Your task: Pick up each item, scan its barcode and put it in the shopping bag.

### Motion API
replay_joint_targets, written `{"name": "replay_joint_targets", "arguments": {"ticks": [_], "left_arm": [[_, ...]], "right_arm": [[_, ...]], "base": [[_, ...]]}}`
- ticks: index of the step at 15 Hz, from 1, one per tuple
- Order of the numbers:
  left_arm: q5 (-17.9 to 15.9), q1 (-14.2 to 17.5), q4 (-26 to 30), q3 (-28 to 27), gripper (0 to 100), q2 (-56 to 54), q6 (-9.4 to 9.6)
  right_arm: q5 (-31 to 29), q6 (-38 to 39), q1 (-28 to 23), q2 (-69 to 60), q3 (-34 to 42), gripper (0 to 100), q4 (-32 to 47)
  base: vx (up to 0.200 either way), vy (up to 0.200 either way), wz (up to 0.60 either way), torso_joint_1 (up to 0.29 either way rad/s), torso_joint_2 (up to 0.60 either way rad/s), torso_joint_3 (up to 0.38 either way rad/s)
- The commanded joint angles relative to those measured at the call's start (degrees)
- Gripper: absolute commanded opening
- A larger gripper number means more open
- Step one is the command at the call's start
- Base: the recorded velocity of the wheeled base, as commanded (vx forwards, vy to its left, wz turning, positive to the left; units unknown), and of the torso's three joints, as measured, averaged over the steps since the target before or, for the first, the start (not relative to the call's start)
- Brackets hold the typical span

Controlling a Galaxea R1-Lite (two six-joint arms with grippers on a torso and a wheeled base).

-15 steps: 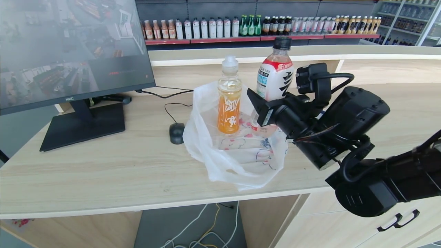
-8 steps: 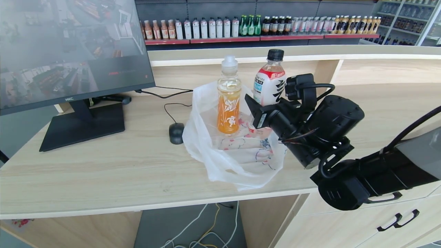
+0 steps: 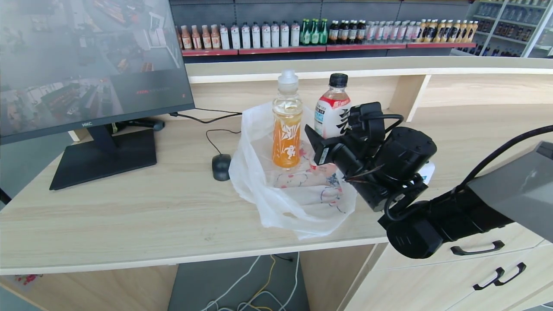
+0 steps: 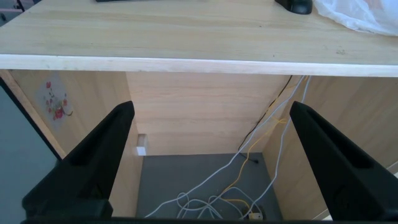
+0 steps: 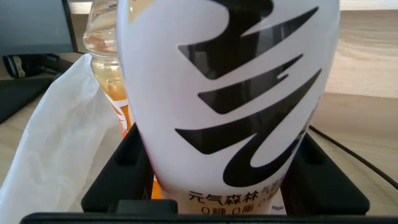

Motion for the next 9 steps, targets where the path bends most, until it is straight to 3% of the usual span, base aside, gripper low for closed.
{"name": "replay_joint_targets", "arguments": {"ticks": [1, 9], "left_arm": [[0.0, 0.0, 0.0, 0.0, 100, 0.0, 0.00], [0.0, 0.0, 0.0, 0.0, 100, 0.0, 0.00]], "right_arm": [[0.0, -0.2, -0.5, 1.5, -1.1, 0, -0.2], [0.0, -0.2, -1.3, 4.0, -1.2, 0, -0.9]], "base": [[0.000, 0.000, 0.00, 0.000, 0.00, 0.000], [0.000, 0.000, 0.00, 0.000, 0.00, 0.000]]}}
